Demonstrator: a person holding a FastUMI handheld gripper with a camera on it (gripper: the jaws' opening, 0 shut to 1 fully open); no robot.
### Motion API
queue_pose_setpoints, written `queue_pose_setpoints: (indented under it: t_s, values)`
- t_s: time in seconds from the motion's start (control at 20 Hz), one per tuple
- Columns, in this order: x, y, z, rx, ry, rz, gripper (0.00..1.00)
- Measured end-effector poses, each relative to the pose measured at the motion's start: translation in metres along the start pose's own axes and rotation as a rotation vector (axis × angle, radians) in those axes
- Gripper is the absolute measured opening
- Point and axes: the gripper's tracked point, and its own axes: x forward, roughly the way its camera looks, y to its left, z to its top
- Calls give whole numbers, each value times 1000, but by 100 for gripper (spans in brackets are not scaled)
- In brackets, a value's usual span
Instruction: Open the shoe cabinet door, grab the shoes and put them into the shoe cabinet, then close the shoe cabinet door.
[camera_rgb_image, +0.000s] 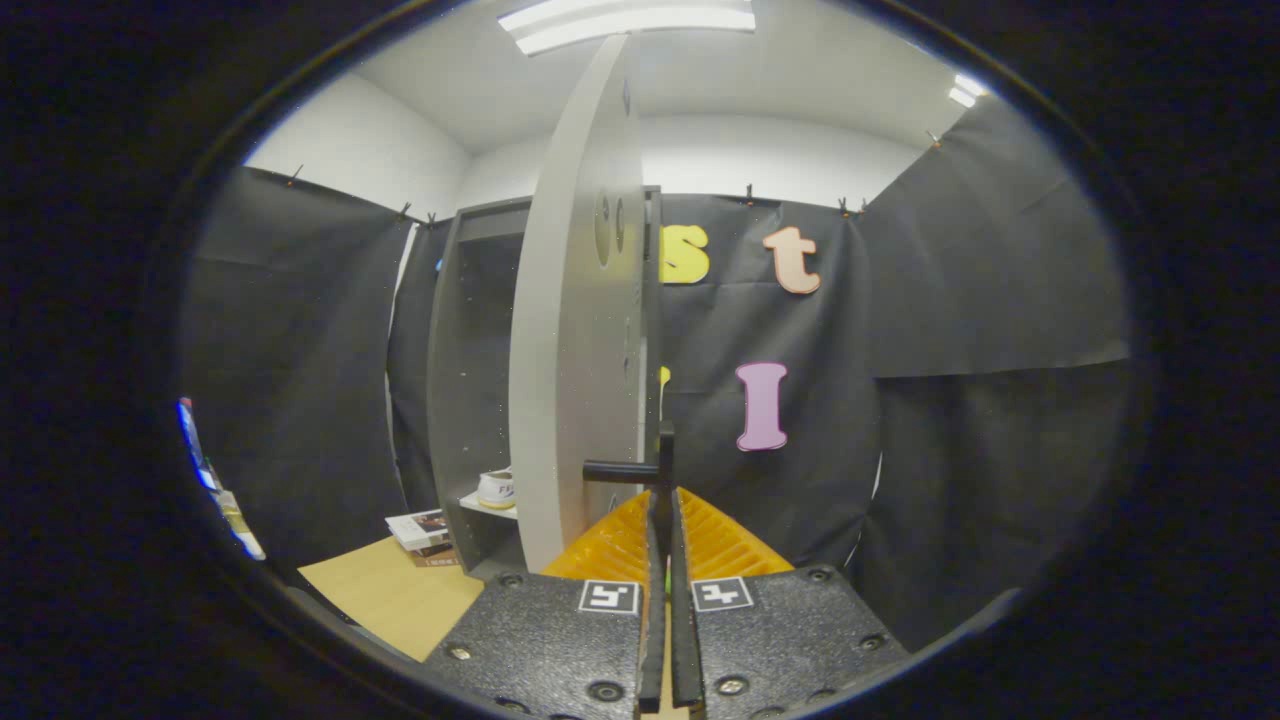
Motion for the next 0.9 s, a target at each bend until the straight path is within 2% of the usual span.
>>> queue_pose_setpoints:
  t_s: [0.05,0.15,0.4,0.5,0.6,0.65,0.7,0.8,0.85,0.9]
  values:
    - [0,-5,1,25,-5,30,6]
    - [-3,-8,-3,41,22,42,13]
    - [-10,-6,-4,-97,-12,-95,11]
    - [-11,-5,-7,-75,-16,-111,12]
    - [-11,-12,-6,-31,-27,-139,20]
    - [-12,-14,-5,-27,-37,-148,29]
    - [-13,-19,-4,-21,-43,-163,33]
    - [-15,-31,-3,-15,-54,-189,55]
    - [-17,-34,-5,-34,-51,-182,76]
    - [-17,-37,-2,-58,-59,-185,83]
